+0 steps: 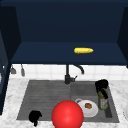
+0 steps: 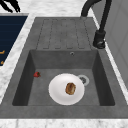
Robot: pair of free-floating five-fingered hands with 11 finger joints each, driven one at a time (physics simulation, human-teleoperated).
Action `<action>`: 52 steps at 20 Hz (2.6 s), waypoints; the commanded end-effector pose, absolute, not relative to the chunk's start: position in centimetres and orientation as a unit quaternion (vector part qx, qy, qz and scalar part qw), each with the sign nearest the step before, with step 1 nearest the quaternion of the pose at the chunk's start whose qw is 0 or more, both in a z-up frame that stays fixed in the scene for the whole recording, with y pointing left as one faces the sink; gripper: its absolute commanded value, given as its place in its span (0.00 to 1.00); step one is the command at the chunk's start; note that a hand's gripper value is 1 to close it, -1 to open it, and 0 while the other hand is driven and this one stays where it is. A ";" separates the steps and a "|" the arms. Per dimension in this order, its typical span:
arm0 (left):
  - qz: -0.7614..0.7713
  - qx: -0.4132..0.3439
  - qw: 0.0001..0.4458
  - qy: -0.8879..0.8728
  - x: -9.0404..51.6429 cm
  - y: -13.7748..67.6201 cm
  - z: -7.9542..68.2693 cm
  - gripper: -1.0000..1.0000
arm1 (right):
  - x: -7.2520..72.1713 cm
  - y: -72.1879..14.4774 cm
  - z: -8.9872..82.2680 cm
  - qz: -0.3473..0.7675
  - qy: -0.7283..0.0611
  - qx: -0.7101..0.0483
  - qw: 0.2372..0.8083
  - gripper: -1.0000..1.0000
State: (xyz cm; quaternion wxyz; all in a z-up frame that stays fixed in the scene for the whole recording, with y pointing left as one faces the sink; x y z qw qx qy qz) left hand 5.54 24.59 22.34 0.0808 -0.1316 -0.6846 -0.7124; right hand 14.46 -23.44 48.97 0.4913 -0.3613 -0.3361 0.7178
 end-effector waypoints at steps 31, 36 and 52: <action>-0.712 -0.132 0.081 -0.685 5.5 24.6 22.3 0.50 | 29.1 -39.2 42.7 0.692 -0.358 -0.361 0.513 1.00; -0.712 -0.132 0.081 -0.685 5.5 24.6 22.3 0.50 | 30.9 -41.9 40.0 0.693 -0.357 -0.362 0.511 1.00; -0.712 -0.132 0.081 -0.685 5.5 24.6 22.3 0.50 | 35.0 -45.8 32.9 0.666 -0.315 -0.407 0.540 1.00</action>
